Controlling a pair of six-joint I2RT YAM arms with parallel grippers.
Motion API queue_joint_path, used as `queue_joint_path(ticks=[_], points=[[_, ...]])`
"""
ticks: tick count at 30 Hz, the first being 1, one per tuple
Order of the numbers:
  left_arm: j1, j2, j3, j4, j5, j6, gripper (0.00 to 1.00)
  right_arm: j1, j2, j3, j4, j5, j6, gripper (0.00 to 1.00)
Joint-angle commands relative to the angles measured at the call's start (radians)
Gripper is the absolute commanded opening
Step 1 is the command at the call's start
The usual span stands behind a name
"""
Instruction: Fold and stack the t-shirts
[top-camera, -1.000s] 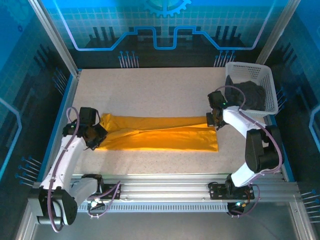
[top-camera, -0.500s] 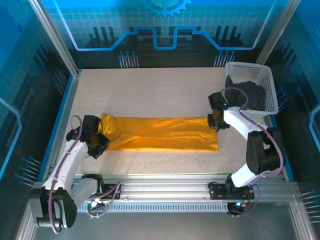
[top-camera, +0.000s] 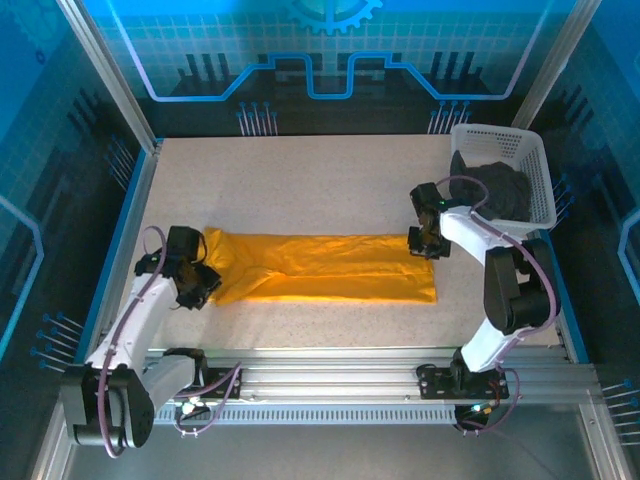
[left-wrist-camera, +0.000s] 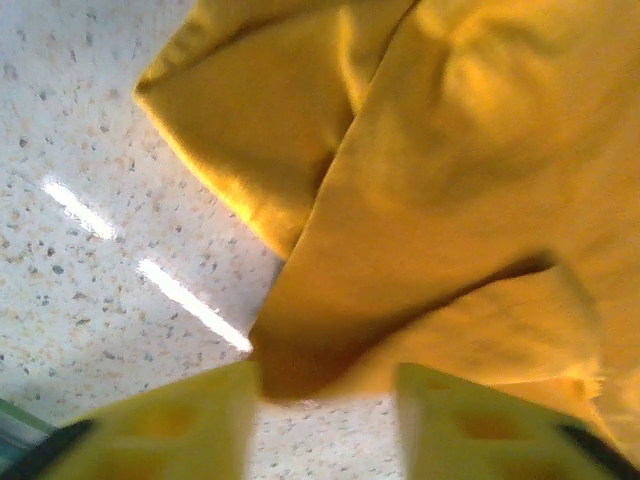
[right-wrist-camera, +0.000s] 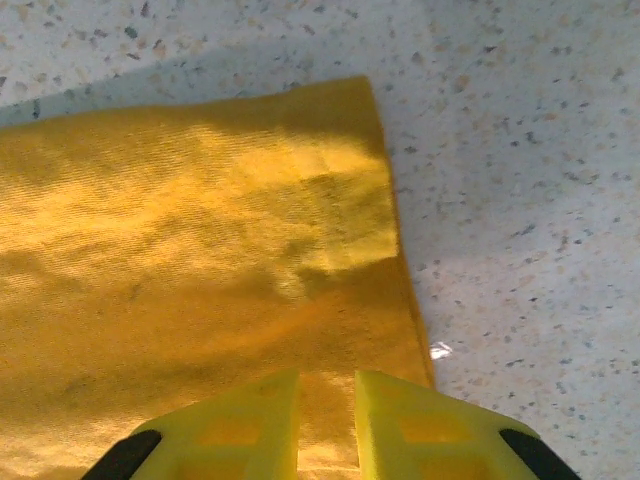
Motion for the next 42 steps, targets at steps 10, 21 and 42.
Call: queue_joint_path(ticks=[10, 21, 42], points=[[0.241, 0.508, 0.312, 0.352, 0.238, 0.052, 0.54, 0.031, 0.148, 0.141, -0.087, -0.079, 0.054, 0.24], [0.270, 0.862, 0.532, 0.369, 0.308, 0.194, 0.47, 0.030, 0.319, 0.301, -0.211, -0.046, 0.080, 0.24], [0.340, 0.958, 0.644, 0.297, 0.207, 0.253, 0.00, 0.025, 0.527, 0.525, -0.355, 0.034, 0.083, 0.23]])
